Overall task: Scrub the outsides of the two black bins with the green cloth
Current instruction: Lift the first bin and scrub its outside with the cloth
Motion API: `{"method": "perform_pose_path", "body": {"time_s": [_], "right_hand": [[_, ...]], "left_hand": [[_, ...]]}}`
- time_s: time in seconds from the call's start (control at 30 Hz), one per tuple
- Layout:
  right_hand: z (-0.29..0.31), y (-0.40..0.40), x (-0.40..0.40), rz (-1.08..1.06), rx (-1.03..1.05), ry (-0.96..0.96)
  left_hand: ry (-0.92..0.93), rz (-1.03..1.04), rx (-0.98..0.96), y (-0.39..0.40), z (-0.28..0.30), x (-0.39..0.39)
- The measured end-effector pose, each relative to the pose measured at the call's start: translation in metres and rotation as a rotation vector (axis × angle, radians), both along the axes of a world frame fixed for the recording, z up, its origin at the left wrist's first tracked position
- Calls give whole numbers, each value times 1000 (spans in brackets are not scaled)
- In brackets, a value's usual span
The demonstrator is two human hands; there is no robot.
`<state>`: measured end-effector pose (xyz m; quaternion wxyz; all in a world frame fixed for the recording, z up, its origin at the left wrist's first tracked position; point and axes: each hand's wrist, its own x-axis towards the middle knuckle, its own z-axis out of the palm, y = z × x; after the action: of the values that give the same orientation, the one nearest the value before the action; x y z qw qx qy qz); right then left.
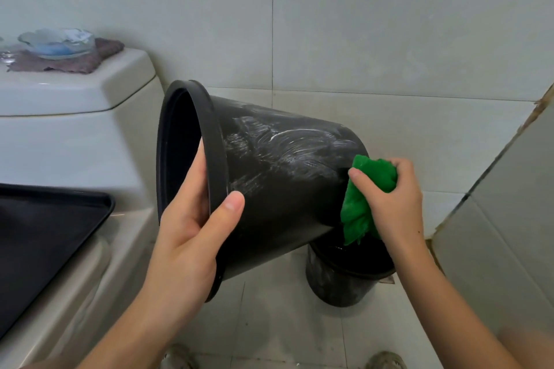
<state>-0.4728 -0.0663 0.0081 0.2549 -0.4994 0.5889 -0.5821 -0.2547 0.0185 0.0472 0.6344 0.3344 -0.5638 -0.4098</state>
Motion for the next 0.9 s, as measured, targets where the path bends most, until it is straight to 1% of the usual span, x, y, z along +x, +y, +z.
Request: {"method": "perform_pose_path", "body": {"time_s": [0.07, 0.17, 0.2, 0.3, 0.37, 0.43, 0.5, 0.57, 0.67, 0.73, 0.77, 0.87, 0.9], "right_hand": [[-2, -3, -5, -3, 46, -63], [-10, -7, -10, -25, 95, -250], [-13, -6, -9, -33, 104, -266], [-18, -3, -4, -87, 83, -252], [-18, 1, 2, -102, 48, -198], [-17, 4, 6, -112, 21, -133], [-18, 6, 8, -133, 6, -107], [-20, 7, 6, -172, 21, -105], [-25, 7, 3, -193, 43, -124], [-26, 7, 4, -193, 45, -135], [-26, 8, 4, -193, 45, -141], [-28, 9, 6, -188, 34, -135], [-28, 10, 7, -187, 20, -124]], "left_hand": [[0, 4, 19, 0, -3, 0], [-35, -5, 63, -1, 0, 3], [-43, -1, 86, -3, 3, 7], [-20, 85, 211, -10, 11, 20], [24, 209, 334, -16, 7, 24], [22, 317, 406, -21, 3, 18], [-4, 390, 414, -24, -1, 9], [-36, 416, 388, -25, 1, 1], [-243, 411, 289, -26, 3, -2], [-304, 383, 252, -26, 6, 0], [-276, 362, 254, -25, 7, 2], [-15, 283, 377, -22, 13, 6], [46, 275, 418, -21, 16, 7]]}}
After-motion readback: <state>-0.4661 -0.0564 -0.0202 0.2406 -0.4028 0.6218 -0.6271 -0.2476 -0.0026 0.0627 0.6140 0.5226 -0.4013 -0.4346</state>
